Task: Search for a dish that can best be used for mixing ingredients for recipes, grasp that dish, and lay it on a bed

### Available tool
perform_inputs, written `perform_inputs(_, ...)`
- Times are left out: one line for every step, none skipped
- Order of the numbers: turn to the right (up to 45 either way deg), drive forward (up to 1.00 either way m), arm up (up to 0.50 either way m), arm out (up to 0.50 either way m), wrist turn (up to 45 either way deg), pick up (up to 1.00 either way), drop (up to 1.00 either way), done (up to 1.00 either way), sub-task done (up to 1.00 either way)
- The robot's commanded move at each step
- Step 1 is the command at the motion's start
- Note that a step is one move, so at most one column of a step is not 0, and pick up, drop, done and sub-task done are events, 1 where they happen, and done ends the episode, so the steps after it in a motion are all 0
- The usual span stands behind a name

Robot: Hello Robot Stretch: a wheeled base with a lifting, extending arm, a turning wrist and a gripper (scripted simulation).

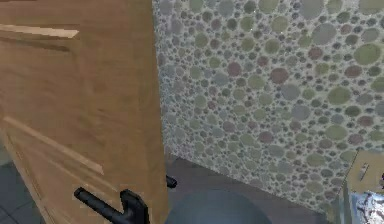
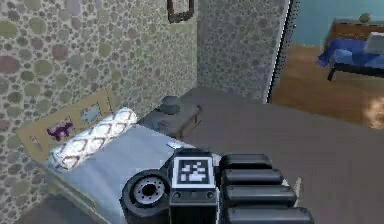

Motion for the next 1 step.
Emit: perform_inputs(39.0,0.0,0.0,0.0,0.0,0.0,0.0,0.0,0.0)
